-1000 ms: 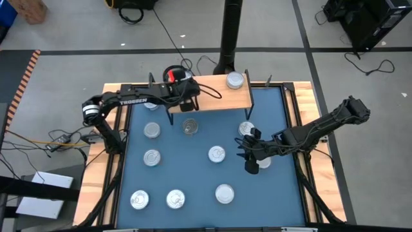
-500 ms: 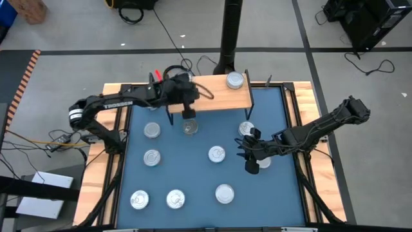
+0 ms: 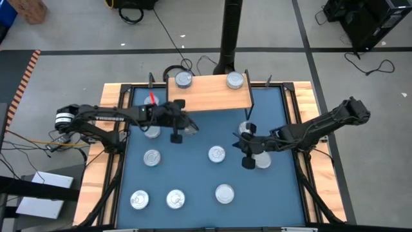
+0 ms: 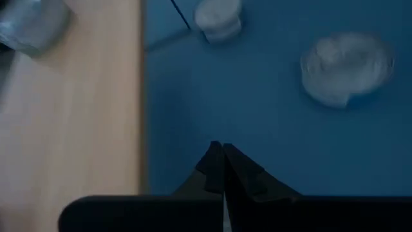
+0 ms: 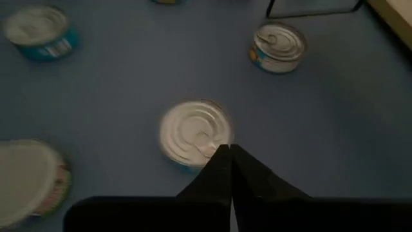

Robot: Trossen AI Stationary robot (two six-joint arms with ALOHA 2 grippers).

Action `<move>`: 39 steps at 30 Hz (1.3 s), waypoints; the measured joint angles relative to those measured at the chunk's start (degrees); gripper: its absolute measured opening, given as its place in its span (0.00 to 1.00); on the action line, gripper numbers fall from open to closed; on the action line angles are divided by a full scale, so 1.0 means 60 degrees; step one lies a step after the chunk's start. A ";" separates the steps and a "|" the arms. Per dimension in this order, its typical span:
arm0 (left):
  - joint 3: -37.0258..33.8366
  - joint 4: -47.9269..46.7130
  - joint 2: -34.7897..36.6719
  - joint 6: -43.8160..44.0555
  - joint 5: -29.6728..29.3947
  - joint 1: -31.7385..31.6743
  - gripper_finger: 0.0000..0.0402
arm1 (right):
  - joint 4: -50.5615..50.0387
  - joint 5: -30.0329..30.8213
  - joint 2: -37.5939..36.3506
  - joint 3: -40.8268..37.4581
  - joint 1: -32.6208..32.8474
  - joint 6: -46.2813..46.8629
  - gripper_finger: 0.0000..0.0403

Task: Stack canned seafood by type on shelf
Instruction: Adjust the shelf, then put the light blue tuna can on the shelf

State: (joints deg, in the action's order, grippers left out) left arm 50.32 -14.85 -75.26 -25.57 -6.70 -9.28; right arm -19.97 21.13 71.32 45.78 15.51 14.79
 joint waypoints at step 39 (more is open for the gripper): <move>-0.0927 0.0758 -0.0232 0.0106 -0.2266 -0.0895 0.00 | 0.1393 -0.0037 0.0952 0.0000 -0.1807 -0.1151 0.02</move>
State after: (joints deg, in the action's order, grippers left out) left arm 44.76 -10.31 -76.65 -24.94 -20.29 -14.65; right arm -11.62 20.90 77.03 45.78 4.67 7.88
